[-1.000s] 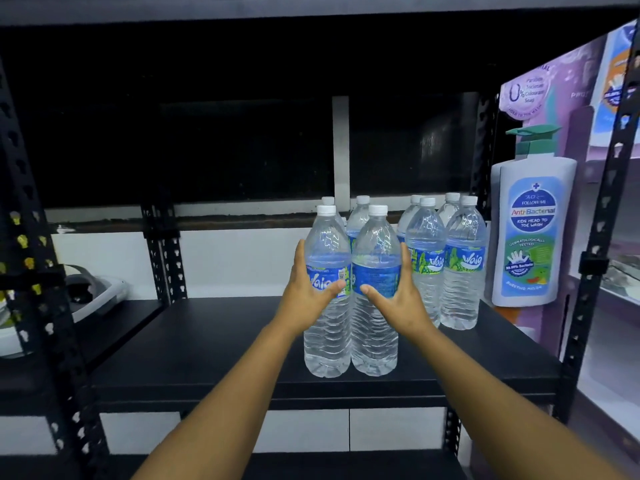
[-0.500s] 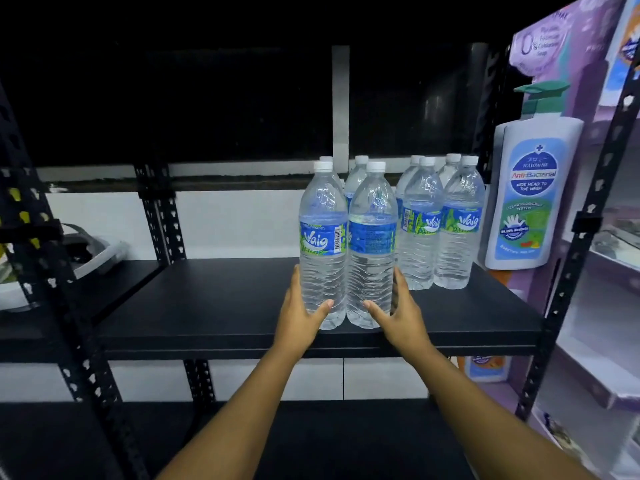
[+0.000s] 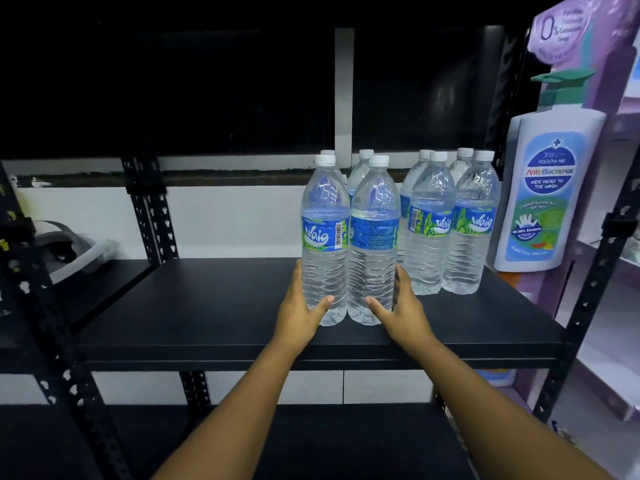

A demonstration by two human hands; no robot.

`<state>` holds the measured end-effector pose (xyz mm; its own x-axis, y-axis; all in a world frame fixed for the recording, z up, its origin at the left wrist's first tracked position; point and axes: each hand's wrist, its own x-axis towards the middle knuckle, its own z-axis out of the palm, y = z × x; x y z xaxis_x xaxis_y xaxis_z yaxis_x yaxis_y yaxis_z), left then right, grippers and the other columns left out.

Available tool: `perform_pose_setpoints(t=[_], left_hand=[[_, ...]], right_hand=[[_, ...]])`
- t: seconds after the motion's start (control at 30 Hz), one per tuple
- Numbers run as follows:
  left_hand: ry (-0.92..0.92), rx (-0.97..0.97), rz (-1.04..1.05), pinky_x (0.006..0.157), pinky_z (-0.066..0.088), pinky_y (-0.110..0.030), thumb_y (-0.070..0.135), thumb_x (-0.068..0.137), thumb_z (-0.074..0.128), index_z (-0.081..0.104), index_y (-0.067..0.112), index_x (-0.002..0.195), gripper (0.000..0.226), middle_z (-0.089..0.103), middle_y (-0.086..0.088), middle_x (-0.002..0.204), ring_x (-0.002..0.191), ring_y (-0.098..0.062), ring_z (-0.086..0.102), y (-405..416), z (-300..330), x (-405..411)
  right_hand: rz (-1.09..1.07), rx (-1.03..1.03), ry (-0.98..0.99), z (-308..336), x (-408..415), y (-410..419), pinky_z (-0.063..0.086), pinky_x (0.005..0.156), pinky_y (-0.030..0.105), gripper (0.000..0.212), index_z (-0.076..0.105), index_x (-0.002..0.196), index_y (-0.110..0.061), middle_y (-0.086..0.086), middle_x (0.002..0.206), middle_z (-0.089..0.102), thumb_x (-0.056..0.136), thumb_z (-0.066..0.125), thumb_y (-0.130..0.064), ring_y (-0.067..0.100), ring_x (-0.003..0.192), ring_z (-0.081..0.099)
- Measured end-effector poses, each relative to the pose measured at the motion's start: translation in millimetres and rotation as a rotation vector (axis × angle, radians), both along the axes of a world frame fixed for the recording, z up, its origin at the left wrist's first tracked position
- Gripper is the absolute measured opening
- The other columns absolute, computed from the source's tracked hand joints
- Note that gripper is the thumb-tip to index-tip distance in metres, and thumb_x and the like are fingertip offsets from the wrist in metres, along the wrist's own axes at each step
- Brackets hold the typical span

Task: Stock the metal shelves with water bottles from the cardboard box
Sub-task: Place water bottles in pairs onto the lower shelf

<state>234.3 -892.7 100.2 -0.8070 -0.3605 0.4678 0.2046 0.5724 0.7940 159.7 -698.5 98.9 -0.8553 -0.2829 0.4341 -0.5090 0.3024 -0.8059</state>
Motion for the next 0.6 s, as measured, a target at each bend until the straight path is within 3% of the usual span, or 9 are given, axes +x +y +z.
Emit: perform_pose_setpoints(t=[0.1, 0.27, 0.47, 0.6], left_hand=[[-0.014, 0.017, -0.036, 0.1, 0.043, -0.027, 0.03, 0.087, 0.07, 0.015, 0.036, 0.152, 0.086, 0.049, 0.011, 0.143, 0.125, -0.01, 0.051, -8, 3, -20], [-0.013, 0.004, -0.029, 0.098, 0.041, -0.024, 0.025, 0.086, 0.073, 0.016, 0.028, 0.153, 0.088, 0.048, 0.006, 0.144, 0.126, -0.012, 0.05, -16, 5, -56], [0.007, -0.008, -0.023, 0.106, 0.044, -0.035, 0.029, 0.085, 0.073, 0.015, 0.028, 0.153, 0.088, 0.047, 0.005, 0.146, 0.129, -0.014, 0.05, -21, -2, -80], [0.015, -0.023, 0.011, 0.106, 0.044, -0.04, 0.033, 0.084, 0.073, 0.015, 0.028, 0.152, 0.089, 0.045, 0.006, 0.148, 0.13, -0.015, 0.049, -21, -5, -89]], right_hand=[[0.026, 0.009, 0.008, 1, -21, -6, 0.032, 0.112, 0.032, 0.09, 0.012, 0.15, -0.031, -0.007, 0.153, 0.033, 0.083, 0.071, -0.041, 0.012, 0.139, 0.033], [-0.009, 0.039, -0.002, 1, -55, -20, 0.026, 0.112, 0.031, 0.094, 0.007, 0.153, -0.019, 0.001, 0.157, 0.025, 0.085, 0.07, -0.036, 0.017, 0.144, 0.024], [0.0, 0.03, 0.028, 0, -79, -24, 0.035, 0.104, 0.027, 0.083, 0.017, 0.148, -0.02, -0.001, 0.144, 0.046, 0.086, 0.07, -0.032, 0.01, 0.131, 0.042], [0.019, 0.022, 0.035, 0, -86, -24, 0.036, 0.101, 0.026, 0.081, 0.018, 0.148, -0.02, -0.004, 0.138, 0.049, 0.087, 0.07, -0.03, 0.008, 0.124, 0.046]])
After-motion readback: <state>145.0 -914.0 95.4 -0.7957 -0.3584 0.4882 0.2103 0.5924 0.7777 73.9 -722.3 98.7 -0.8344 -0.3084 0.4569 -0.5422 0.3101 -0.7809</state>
